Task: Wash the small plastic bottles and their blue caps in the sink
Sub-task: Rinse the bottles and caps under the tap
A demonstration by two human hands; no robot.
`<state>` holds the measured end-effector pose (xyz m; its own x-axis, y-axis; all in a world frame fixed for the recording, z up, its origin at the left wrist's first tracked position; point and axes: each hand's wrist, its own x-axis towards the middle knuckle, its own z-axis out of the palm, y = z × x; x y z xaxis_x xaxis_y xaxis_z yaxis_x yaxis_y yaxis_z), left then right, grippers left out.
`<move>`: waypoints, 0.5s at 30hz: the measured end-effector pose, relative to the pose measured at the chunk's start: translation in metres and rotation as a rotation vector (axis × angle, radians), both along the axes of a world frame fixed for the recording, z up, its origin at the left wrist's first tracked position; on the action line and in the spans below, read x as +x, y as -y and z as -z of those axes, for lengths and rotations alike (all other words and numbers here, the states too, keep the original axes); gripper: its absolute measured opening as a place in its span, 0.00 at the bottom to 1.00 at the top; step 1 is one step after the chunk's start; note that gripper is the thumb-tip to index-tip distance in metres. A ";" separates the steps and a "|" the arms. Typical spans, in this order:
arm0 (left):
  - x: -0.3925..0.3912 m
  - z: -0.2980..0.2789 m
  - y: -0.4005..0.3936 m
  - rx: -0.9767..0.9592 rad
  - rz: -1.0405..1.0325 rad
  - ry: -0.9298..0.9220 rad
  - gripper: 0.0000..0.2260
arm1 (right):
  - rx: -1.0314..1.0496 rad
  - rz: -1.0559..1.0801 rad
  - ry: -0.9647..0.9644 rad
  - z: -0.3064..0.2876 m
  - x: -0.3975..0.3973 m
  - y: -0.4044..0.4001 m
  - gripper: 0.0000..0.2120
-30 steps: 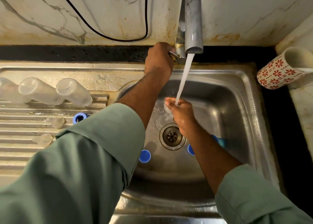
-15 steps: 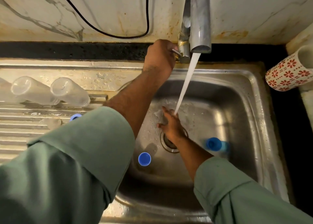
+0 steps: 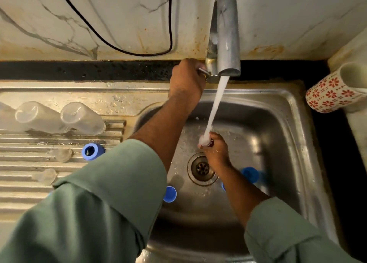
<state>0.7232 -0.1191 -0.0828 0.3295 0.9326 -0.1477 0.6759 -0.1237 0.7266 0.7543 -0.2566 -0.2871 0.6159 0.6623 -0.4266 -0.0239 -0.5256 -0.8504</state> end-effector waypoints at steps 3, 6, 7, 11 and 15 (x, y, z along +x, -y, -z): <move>-0.002 0.000 0.001 -0.004 0.011 0.033 0.08 | -0.015 -0.047 0.076 -0.004 -0.002 0.001 0.18; -0.005 0.000 0.009 -0.085 -0.011 0.162 0.09 | 0.004 -0.035 -0.033 -0.014 -0.006 -0.001 0.22; -0.007 0.001 0.014 -0.110 0.006 0.208 0.11 | 0.034 0.004 -0.130 -0.020 -0.007 -0.002 0.24; -0.009 -0.001 0.029 -0.085 0.189 0.149 0.17 | 0.067 0.165 -0.557 -0.047 0.000 -0.003 0.12; -0.017 -0.008 0.023 -0.164 0.303 0.075 0.25 | -0.088 -0.030 -0.548 -0.075 0.017 -0.008 0.08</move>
<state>0.7057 -0.1426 -0.0744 0.6034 0.7564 -0.2525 0.5705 -0.1883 0.7994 0.7718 -0.2484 -0.2119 0.2695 0.6236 -0.7338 -0.4340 -0.6016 -0.6706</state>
